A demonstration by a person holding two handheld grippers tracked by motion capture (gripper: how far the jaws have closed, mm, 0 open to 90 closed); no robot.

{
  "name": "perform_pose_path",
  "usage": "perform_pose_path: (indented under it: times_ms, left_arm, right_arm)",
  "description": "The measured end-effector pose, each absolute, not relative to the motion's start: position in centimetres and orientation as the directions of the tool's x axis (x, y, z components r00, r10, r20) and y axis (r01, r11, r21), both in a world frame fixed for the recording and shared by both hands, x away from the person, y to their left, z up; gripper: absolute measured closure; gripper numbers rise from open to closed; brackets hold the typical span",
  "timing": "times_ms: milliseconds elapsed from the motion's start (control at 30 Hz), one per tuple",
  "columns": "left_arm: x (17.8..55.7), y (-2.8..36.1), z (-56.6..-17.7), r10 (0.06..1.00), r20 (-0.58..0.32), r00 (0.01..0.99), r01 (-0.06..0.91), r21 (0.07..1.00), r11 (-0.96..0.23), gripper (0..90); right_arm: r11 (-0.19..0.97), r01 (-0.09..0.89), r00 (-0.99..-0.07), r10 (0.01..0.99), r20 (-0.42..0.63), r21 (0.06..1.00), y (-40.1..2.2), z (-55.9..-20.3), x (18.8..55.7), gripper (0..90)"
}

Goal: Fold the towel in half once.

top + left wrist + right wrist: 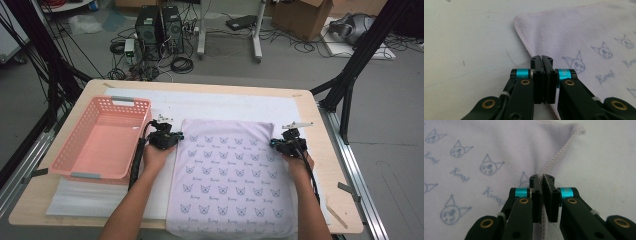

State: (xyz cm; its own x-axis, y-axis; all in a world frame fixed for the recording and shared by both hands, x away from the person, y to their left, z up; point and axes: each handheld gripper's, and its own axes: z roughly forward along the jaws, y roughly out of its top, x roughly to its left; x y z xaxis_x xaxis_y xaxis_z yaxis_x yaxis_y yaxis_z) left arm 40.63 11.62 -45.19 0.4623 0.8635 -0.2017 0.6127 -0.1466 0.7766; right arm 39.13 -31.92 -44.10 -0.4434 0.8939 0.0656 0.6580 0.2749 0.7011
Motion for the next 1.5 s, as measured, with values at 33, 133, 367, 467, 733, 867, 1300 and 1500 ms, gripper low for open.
perform_pose_path:
  times_ms: [33, 133, 367, 467, 733, 867, 1300, 1500]
  left_arm:
    - [40.7, 11.6, -45.2, 0.865, -0.206, 0.457, 0.613, 0.778, -0.139, 88.2]
    - [40.6, 11.6, -45.0, 0.867, -0.214, 0.450, 0.605, 0.787, -0.119, 88.3]
    - [40.7, 12.1, -44.7, 0.864, -0.253, 0.435, 0.615, 0.784, -0.080, 88.4]
    - [40.6, 12.1, -44.6, 0.862, -0.253, 0.439, 0.611, 0.787, -0.080, 88.4]
    - [40.5, 12.5, -43.7, 0.856, -0.292, 0.426, 0.588, 0.808, -0.017, 88.4]
    - [41.1, 12.4, -42.8, 0.867, -0.280, 0.411, 0.587, 0.809, -0.017, 88.5]
    - [38.5, 13.0, -40.2, 0.839, -0.236, 0.490, 0.522, 0.850, -0.066, 88.4]
    - [35.8, 13.3, -39.6, 0.822, -0.202, 0.532, 0.498, 0.860, -0.110, 88.4]
  right_arm:
    - [0.272, 0.658, -0.443, 0.894, 0.069, 0.702, -32.0, -44.1, 39.1, 86.1]
    - [0.278, 0.649, -0.436, 0.899, 0.047, 0.708, -31.8, -44.0, 39.1, 86.4]
    - [0.255, 0.638, -0.425, 0.903, 0.057, 0.727, -32.0, -43.9, 39.1, 86.5]
    - [0.261, 0.636, -0.428, 0.902, 0.051, 0.727, -32.0, -43.8, 39.1, 86.5]
    - [0.233, 0.614, -0.428, 0.901, 0.070, 0.754, -32.1, -43.4, 39.0, 86.5]
    - [0.204, 0.600, -0.412, 0.907, 0.081, 0.774, -32.4, -42.7, 39.1, 86.6]
    - [0.190, 0.548, -0.481, 0.868, 0.121, 0.815, -33.2, -41.0, 36.3, 86.6]
    - [0.196, 0.536, -0.511, 0.850, 0.131, 0.821, -33.8, -40.7, 33.9, 86.5]
